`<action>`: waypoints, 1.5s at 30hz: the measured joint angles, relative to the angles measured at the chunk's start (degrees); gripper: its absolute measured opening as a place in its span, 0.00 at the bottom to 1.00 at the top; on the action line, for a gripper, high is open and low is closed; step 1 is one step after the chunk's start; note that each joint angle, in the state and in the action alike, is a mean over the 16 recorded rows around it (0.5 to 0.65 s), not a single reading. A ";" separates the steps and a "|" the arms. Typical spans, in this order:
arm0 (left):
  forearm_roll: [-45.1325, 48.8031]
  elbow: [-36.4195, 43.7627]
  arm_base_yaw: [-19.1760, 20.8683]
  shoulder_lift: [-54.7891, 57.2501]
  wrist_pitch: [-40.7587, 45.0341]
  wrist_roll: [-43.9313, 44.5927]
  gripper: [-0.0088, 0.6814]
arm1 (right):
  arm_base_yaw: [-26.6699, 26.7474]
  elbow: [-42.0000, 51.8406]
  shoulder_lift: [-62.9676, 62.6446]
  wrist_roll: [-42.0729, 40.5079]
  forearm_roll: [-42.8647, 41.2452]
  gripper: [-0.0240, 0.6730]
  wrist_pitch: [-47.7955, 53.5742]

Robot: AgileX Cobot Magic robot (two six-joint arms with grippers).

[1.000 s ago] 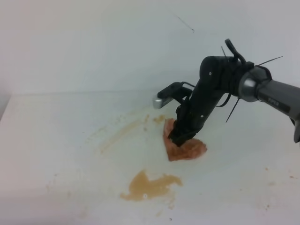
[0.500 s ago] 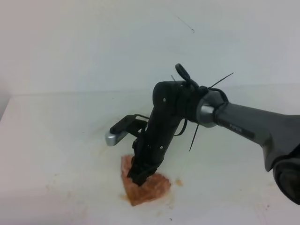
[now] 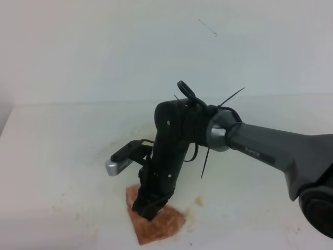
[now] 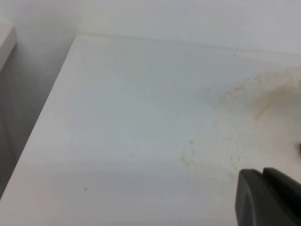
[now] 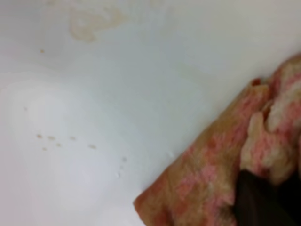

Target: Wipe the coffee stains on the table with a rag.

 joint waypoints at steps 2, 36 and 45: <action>0.00 0.00 0.00 0.00 0.00 0.00 0.01 | -0.62 1.17 -0.54 0.48 -0.42 0.08 -0.30; 0.00 0.14 0.00 -0.08 -0.05 0.00 0.01 | -12.46 18.86 -18.03 -1.45 -7.55 0.08 -19.64; 0.00 0.14 0.00 -0.08 -0.05 0.00 0.01 | -17.06 26.02 -24.45 -0.47 -7.87 0.08 -22.82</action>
